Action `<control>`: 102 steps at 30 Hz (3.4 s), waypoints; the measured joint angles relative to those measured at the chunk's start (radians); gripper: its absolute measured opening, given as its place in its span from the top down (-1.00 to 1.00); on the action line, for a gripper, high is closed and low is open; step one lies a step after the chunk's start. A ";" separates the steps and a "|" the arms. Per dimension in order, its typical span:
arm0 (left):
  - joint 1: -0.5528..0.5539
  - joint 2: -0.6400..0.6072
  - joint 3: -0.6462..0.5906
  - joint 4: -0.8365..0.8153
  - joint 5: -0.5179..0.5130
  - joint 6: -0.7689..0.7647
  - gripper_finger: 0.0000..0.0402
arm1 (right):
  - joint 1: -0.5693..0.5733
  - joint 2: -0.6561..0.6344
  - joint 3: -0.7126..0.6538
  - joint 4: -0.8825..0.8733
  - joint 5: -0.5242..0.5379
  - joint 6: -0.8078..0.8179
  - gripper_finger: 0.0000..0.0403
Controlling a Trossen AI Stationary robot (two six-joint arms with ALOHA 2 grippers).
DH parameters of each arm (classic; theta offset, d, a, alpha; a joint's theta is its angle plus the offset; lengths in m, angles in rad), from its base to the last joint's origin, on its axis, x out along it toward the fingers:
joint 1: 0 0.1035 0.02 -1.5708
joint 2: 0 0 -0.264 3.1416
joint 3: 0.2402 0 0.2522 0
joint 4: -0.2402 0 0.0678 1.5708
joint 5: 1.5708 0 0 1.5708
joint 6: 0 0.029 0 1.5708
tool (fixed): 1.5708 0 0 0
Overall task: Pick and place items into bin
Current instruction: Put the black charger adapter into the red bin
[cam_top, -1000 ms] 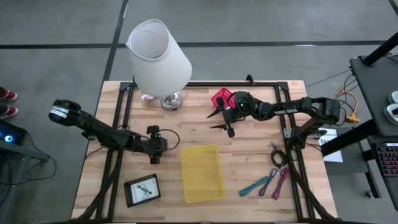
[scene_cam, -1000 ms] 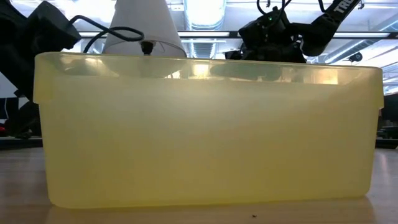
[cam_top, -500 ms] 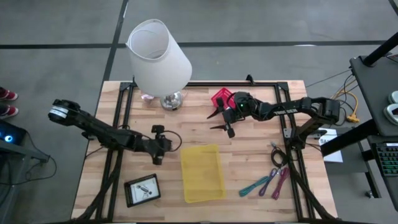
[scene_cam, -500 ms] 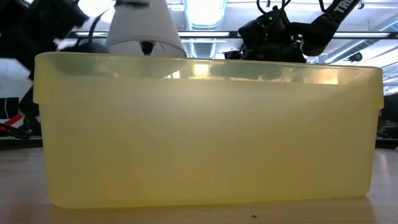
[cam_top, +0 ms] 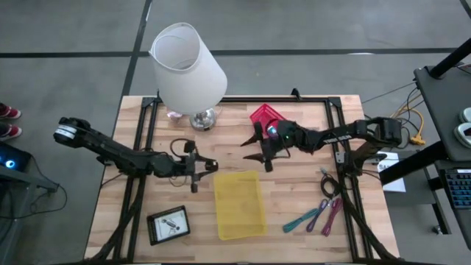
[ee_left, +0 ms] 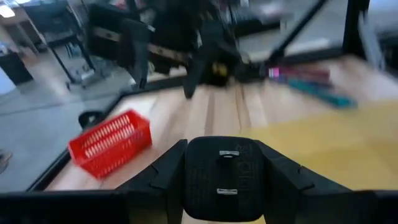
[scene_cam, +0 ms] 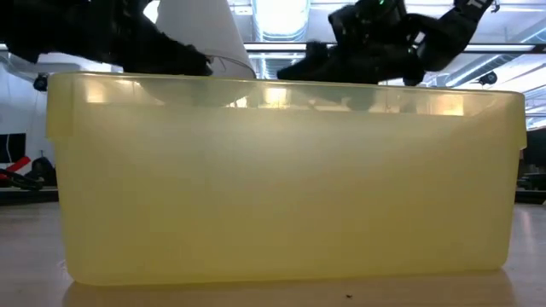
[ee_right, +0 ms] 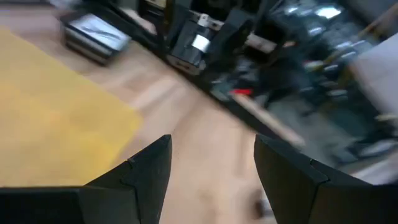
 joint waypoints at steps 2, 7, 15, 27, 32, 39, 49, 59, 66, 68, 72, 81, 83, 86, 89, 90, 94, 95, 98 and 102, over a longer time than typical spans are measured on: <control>0.000 0.003 -0.037 0.118 0.001 -0.020 0.34 | 0.047 0.001 -0.005 0.048 0.105 -0.072 -0.06; 0.000 0.017 -0.124 0.418 0.003 -0.024 0.34 | 0.156 0.006 -0.014 0.137 0.344 -0.237 -0.06; 0.000 0.019 -0.173 0.578 0.011 -0.022 0.34 | 0.223 0.006 -0.014 0.215 0.470 -0.375 -0.06; 0.010 0.021 -0.149 0.670 0.098 0.033 0.34 | 0.221 0.007 0.030 0.223 0.412 -0.499 -0.06; 0.036 0.021 -0.115 0.693 0.099 0.039 0.34 | 0.228 0.006 0.084 0.225 0.335 -0.591 -0.07; 0.060 0.028 -0.069 0.686 0.109 0.067 0.34 | 0.235 0.006 0.138 0.226 0.293 -0.729 -0.13; 0.073 0.067 0.019 0.686 0.158 0.088 0.34 | 0.235 0.006 0.241 0.082 0.284 -0.775 -0.49; 0.098 0.149 0.131 0.683 0.177 0.115 0.34 | 0.235 0.006 0.360 -0.080 0.285 -0.785 -0.45; 0.112 0.169 0.178 0.685 0.195 0.116 0.34 | 0.235 0.006 0.398 -0.113 0.285 -0.785 -0.40; 0.115 0.177 0.189 0.687 0.196 0.114 0.34 | 0.235 0.006 0.405 -0.110 0.285 -0.785 -0.39; 0.116 0.188 0.206 0.681 0.227 0.107 0.34 | 0.239 0.006 0.411 -0.112 0.288 -0.785 -0.35; 0.116 0.213 0.228 0.681 0.240 0.106 0.34 | 0.242 0.006 0.414 -0.101 0.288 -0.785 -0.23; 0.117 0.213 0.229 0.681 0.241 0.105 0.34 | 0.242 0.006 0.414 -0.100 0.288 -0.785 -0.21; 0.118 0.214 0.229 0.681 0.241 0.105 0.34 | 0.245 0.006 0.413 -0.086 0.288 -0.780 -0.17; 0.118 0.214 0.229 0.681 0.241 0.105 0.34 | 0.249 0.006 0.413 -0.071 0.285 -0.774 -0.14; 0.118 0.214 0.229 0.681 0.241 0.105 0.34 | 0.251 0.006 0.413 -0.071 0.285 -0.775 -0.13; 0.118 0.214 0.229 0.681 0.241 0.104 0.34 | 0.253 0.006 0.413 -0.073 0.284 -0.777 -0.11; 0.118 0.214 0.229 0.681 0.241 0.104 0.34 | 0.252 0.006 0.413 -0.073 0.284 -0.778 -0.11; 0.118 0.214 0.229 0.680 0.244 0.103 0.34 | 0.252 0.006 0.413 -0.073 0.285 -0.778 -0.11; 0.119 0.215 0.233 0.681 0.257 0.092 0.34 | 0.252 0.006 0.416 -0.072 0.285 -0.781 -0.11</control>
